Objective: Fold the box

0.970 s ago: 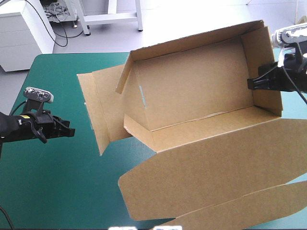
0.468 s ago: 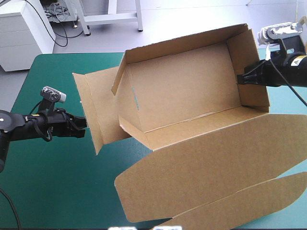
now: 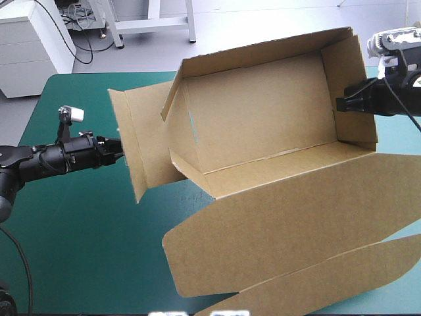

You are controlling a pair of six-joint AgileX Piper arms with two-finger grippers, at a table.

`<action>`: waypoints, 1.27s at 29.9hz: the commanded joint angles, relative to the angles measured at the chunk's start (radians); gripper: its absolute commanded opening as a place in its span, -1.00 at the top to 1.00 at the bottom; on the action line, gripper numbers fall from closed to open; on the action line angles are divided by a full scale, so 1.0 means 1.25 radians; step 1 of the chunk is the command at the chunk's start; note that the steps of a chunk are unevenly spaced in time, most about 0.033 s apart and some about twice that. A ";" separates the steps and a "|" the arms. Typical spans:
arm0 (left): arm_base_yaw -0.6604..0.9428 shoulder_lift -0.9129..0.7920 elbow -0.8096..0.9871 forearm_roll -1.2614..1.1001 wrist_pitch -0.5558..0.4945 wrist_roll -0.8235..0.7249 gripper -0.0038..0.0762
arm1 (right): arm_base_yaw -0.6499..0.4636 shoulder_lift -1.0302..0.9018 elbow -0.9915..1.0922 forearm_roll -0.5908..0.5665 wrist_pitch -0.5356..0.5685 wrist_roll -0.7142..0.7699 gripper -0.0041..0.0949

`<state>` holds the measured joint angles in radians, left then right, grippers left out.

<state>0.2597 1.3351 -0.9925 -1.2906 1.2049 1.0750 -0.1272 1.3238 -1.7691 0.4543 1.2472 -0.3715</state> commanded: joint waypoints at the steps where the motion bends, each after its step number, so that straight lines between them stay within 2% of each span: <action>1: 0.000 -0.018 -0.020 -0.141 0.078 0.009 0.87 | -0.005 -0.011 -0.020 0.075 -0.035 -0.013 0.96; 6: -0.002 -0.018 -0.020 -0.169 0.078 0.001 0.86 | -0.005 0.003 -0.020 0.107 -0.035 -0.016 0.96; 9: -0.014 -0.018 -0.020 -0.173 0.078 -0.008 0.72 | -0.005 0.013 -0.020 0.119 -0.035 -0.016 0.96; 12: -0.041 -0.018 -0.020 -0.174 0.078 -0.004 0.36 | -0.005 0.020 -0.020 0.131 -0.035 -0.018 0.96; 16: -0.064 -0.018 -0.020 -0.179 0.078 0.003 -0.29 | -0.005 0.024 -0.020 0.131 -0.035 -0.018 0.96; 18: -0.064 -0.018 -0.020 -0.192 0.078 0.005 -0.45 | -0.005 0.024 -0.020 0.127 -0.035 -0.018 0.96; 34: -0.065 -0.028 -0.020 -0.275 0.078 0.019 -0.47 | -0.002 0.030 -0.020 0.089 -0.082 0.014 0.94; 38: -0.067 -0.046 -0.021 -0.300 0.078 0.028 -0.50 | 0.046 0.030 -0.020 0.005 -0.120 0.060 0.94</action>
<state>0.1835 1.3241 -0.9925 -1.5565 1.1981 1.0972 -0.1026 1.3845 -1.7680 0.4805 1.1904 -0.3451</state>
